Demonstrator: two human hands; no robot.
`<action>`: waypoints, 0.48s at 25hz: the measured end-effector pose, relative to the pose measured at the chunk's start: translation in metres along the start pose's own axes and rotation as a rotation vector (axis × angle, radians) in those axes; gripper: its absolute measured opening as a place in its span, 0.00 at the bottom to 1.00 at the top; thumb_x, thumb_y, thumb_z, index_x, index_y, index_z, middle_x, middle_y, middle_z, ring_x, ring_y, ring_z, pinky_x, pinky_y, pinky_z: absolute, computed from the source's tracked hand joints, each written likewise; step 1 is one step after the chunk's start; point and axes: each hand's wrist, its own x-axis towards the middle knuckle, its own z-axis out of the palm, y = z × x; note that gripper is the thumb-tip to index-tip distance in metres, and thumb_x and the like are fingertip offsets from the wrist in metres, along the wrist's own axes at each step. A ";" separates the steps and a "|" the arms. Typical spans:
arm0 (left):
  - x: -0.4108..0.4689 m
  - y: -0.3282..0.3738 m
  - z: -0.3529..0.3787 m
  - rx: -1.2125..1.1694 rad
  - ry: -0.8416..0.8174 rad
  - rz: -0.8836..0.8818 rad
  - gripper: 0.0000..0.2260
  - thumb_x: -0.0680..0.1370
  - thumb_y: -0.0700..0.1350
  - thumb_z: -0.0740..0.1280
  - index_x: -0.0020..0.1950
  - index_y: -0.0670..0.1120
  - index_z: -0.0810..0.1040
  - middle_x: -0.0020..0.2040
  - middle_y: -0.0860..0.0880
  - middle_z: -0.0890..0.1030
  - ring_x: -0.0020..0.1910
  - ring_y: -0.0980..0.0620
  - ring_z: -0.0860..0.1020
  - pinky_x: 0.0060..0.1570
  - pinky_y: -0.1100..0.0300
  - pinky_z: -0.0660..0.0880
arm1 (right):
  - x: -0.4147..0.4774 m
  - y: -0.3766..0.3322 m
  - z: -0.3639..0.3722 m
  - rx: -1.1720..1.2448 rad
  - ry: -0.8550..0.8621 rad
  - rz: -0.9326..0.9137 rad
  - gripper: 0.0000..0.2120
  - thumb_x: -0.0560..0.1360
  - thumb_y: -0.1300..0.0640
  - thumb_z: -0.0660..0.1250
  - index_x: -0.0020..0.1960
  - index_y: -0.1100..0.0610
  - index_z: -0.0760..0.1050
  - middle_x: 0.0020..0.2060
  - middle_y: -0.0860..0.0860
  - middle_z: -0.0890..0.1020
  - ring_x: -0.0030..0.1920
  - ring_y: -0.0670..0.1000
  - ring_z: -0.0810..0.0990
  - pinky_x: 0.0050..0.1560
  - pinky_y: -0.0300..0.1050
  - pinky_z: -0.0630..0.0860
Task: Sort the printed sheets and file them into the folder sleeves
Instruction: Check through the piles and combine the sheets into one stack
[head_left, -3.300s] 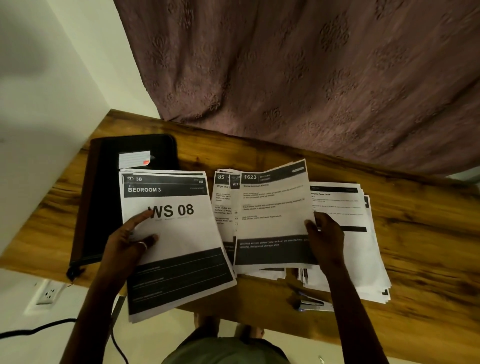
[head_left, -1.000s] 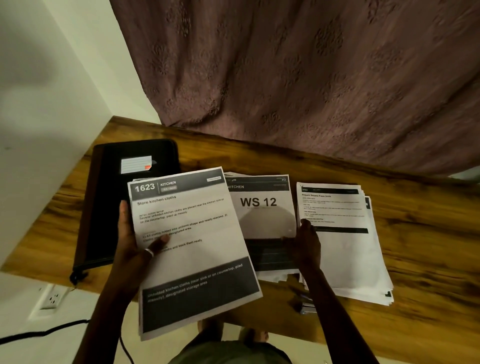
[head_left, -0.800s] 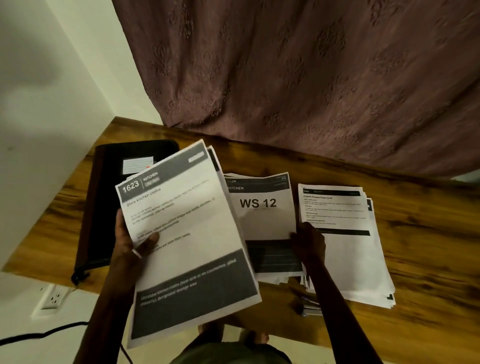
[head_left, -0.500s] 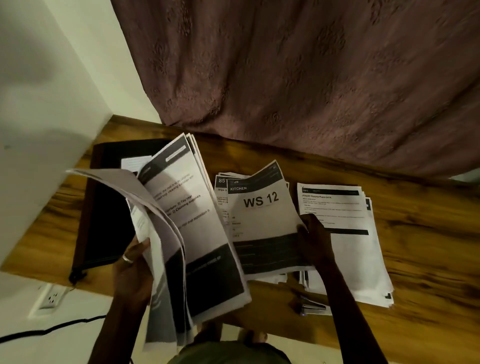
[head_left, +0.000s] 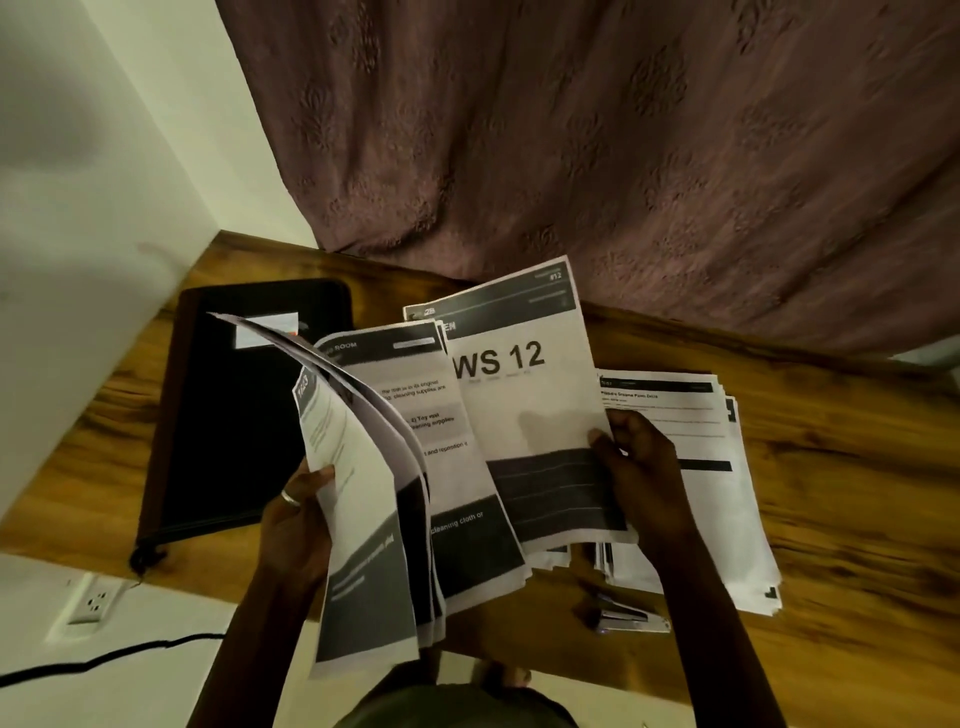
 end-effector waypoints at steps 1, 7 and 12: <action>0.000 0.001 0.002 -0.004 -0.002 -0.007 0.28 0.84 0.34 0.50 0.41 0.52 0.87 0.37 0.52 0.85 0.36 0.54 0.84 0.33 0.62 0.81 | -0.005 -0.001 0.002 0.047 -0.045 0.026 0.12 0.79 0.55 0.65 0.62 0.52 0.75 0.57 0.48 0.81 0.58 0.50 0.79 0.63 0.53 0.76; 0.006 -0.007 -0.007 -0.025 -0.043 -0.095 0.26 0.84 0.37 0.50 0.45 0.50 0.87 0.41 0.47 0.85 0.37 0.50 0.85 0.34 0.56 0.83 | -0.028 -0.017 0.015 0.295 -0.206 0.157 0.12 0.78 0.56 0.66 0.61 0.51 0.77 0.55 0.49 0.84 0.55 0.52 0.83 0.58 0.53 0.80; 0.009 -0.006 -0.002 -0.267 -0.224 -0.213 0.27 0.86 0.38 0.43 0.55 0.37 0.84 0.50 0.37 0.84 0.48 0.44 0.85 0.46 0.53 0.83 | -0.039 -0.017 0.030 0.244 -0.268 0.128 0.13 0.79 0.54 0.65 0.63 0.49 0.75 0.57 0.46 0.82 0.57 0.49 0.81 0.57 0.50 0.80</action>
